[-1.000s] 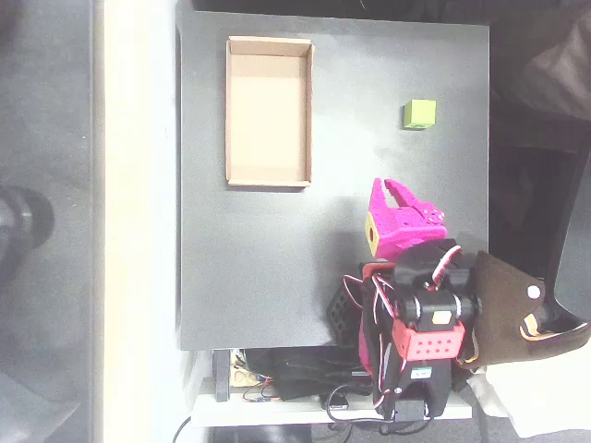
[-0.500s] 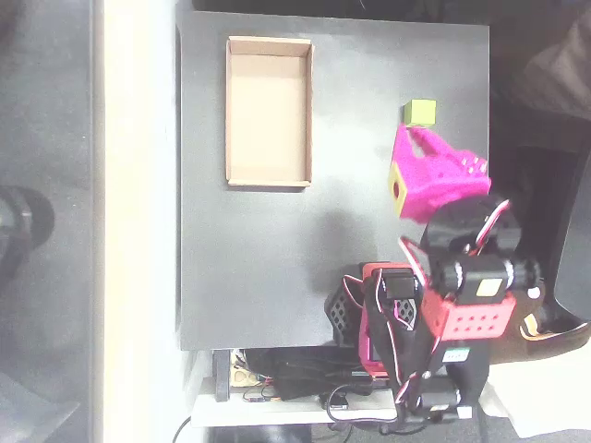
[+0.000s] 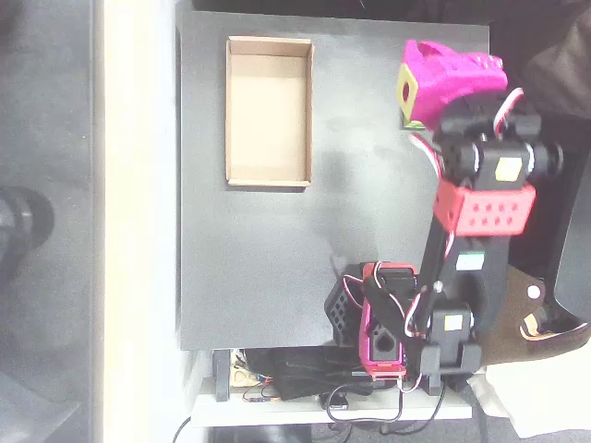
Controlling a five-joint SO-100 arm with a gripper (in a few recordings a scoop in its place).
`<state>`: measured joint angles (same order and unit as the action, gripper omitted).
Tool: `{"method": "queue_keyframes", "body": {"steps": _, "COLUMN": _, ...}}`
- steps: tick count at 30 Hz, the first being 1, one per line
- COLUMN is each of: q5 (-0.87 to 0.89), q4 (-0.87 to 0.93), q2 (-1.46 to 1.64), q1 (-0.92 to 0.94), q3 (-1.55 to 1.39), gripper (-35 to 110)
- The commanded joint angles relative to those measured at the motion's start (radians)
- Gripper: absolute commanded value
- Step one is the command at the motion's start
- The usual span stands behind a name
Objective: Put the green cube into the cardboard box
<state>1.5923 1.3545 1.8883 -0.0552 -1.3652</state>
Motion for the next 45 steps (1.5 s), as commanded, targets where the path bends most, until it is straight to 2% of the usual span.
{"method": "queue_keyframes", "body": {"steps": 1, "q5": 0.109, "q4": 0.002, "q2": -0.063, "q1": 0.011, "q3": 0.071, "gripper": 3}}
{"method": "queue_keyframes", "body": {"steps": 18, "q5": 0.107, "q4": 0.0, "q2": -0.348, "q1": 0.264, "q3": 0.107, "gripper": 3}}
{"method": "queue_keyframes", "body": {"steps": 23, "q5": 0.107, "q4": 0.0, "q2": -0.413, "q1": 0.27, "q3": 0.146, "gripper": 6}}
{"method": "queue_keyframes", "body": {"steps": 34, "q5": 0.106, "q4": 0.0, "q2": -0.479, "q1": 0.267, "q3": 0.143, "gripper": 26}}
{"method": "queue_keyframes", "body": {"steps": 45, "q5": 0.106, "q4": 0.015, "q2": -0.555, "q1": 0.255, "q3": 0.129, "gripper": 28}}
